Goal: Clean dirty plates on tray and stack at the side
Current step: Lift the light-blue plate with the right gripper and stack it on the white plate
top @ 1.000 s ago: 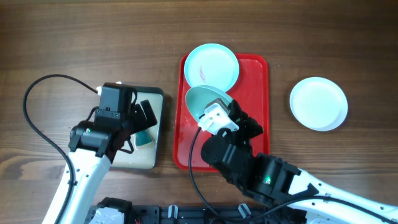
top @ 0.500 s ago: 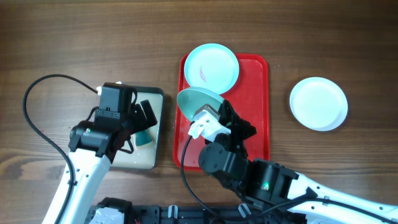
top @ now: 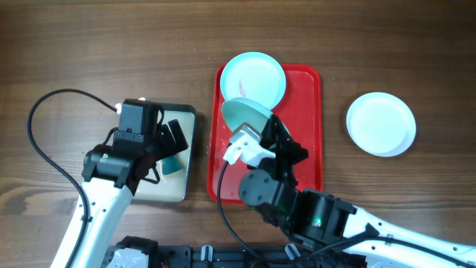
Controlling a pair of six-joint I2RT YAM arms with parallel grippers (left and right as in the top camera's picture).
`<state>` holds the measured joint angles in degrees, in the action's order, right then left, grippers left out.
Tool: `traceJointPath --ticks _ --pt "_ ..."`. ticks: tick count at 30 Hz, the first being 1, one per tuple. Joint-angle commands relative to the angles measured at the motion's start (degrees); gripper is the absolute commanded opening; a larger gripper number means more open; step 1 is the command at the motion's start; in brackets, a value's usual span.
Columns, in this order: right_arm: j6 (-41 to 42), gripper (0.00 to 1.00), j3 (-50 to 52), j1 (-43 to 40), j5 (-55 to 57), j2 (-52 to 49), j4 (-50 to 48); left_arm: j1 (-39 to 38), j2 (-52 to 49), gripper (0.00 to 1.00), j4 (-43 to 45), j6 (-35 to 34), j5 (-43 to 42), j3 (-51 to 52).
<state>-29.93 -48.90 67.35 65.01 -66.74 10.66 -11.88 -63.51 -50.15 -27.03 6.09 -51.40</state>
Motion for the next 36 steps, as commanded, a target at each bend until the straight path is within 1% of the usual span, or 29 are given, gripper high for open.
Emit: traceJointPath --ticks 1,2,3,4,6,7,9,10,11,12,13,14,15,16,17,18,19,20,23,25,28,30,31,32,33,34,36 --pt "0.3 0.04 -0.7 0.0 -0.5 -1.1 0.2 0.2 0.5 1.0 -0.1 0.3 -0.5 -0.8" --pt "-1.3 0.04 -0.7 -0.2 1.4 -1.3 0.4 0.2 0.5 1.0 0.0 0.3 -0.5 -0.8" --pt "3.3 0.04 -0.7 -0.9 2.6 -1.5 -0.9 0.2 0.5 1.0 -0.1 0.3 -0.5 -0.8" --pt "6.4 0.04 -0.7 -1.0 0.8 -1.5 -0.8 0.2 0.5 1.0 0.0 0.3 -0.5 -0.8" --pt "6.3 0.04 -0.7 -1.2 0.2 -1.7 0.1 0.2 0.5 1.0 0.0 0.3 -0.5 -0.8" --pt "10.1 0.04 -0.6 -1.5 0.6 -1.7 0.5 0.2 0.5 1.0 -0.1 0.3 -0.5 -0.8" --pt "20.9 0.04 -0.6 -3.1 -0.5 -1.7 3.2 0.2 0.5 1.0 0.0 0.3 -0.5 -0.8" --pt "31.2 0.04 -0.6 -6.3 -5.2 -1.7 7.4 0.2 0.5 1.0 0.0 0.3 -0.5 -0.8" --pt "39.3 0.04 -0.6 -9.7 -11.3 -1.7 11.8 0.2 0.5 1.0 0.0 0.3 -0.5 -0.8" --pt "45.6 0.04 -0.6 -14.1 -19.9 -1.7 15.5 0.2 0.5 1.0 0.0 0.3 -0.5 -0.8" --pt "48.8 0.04 -0.6 -18.1 -28.9 -1.7 17.6 0.2 0.5 1.0 0.0 0.3 -0.5 -0.8" --pt "49.9 0.04 -0.7 -22.7 -38.9 -1.6 18.8 0.2 0.5 1.0 0.0 0.3 -0.5 -0.8" --pt "50.1 0.04 -0.7 -28.9 -51.2 -1.0 19.3 0.2 0.5 1.0 -0.1 0.3 -0.5 -0.8" --pt "50.1 0.04 -0.7 -36.8 -62.3 0.3 19.1 0.2 0.5 1.0 0.0 0.3 -0.5 -0.8" --pt "51.0 0.04 -0.8 -43.3 -69.3 1.4 19.0 0.2 0.5 1.0 0.0 0.3 -0.5 -0.8" --pt "52.2 0.05 -0.8 -47.8 -73.4 2.1 19.1 0.2 0.5 1.0 -0.1 0.3 -0.5 -0.8" --pt "54.2 0.04 -0.8 -56.4 -77.7 2.9 19.9 0.2 0.5 1.0 0.0 0.3 -0.5 -0.8" --pt "54.3 0.04 -0.8 -66.6 -78.3 2.3 21.6 0.2 0.5 1.0 0.0 0.3 -0.5 -0.8" --pt "54.3 0.04 -0.8 -82.2 -77.9 -2.2 23.3 0.2 0.5 1.0 -0.1 0.3 -0.5 -0.8" --pt "54.6 0.04 -0.8 -90.4 -77.9 -7.4 22.3 0.2 0.5 1.0 0.0 0.3 -0.5 -0.8" --pt "55.7 0.04 -0.8 -97.0 -77.6 -15.0 22.9 0.2 0.5 1.0 0.0 0.3 -0.5 -0.8" --pt "55.6 0.04 -0.8 -98.1 -74.8 -18.7 24.2 0.2 0.5 1.0 0.0 0.3 -0.5 -0.8" --pt "55.5 0.09 -0.8 -98.1 -73.8 -20.1 24.7 0.2 0.5 1.0 0.0 0.3 -0.5 -0.8" --pt "55.5 0.32 -0.8 -98.1 -74.4 -20.2 24.9 0.2 0.5 1.0 0.0 0.3 -0.5 -0.8" --pt "55.3 0.43 -0.9 -98.1 -76.5 -19.5 25.3 0.2 0.5 1.0 -0.1 0.3 -0.5 -0.8" --pt "54.9 0.45 -1.2 -98.1 -78.0 -18.3 25.6 0.2 0.5 1.0 0.0 0.3 -0.5 -0.8" --pt "52.8 0.34 -2.4 -97.6 -85.1 -12.8 26.7 0.2 0.5 1.0 0.0 0.3 -0.5 -0.8"
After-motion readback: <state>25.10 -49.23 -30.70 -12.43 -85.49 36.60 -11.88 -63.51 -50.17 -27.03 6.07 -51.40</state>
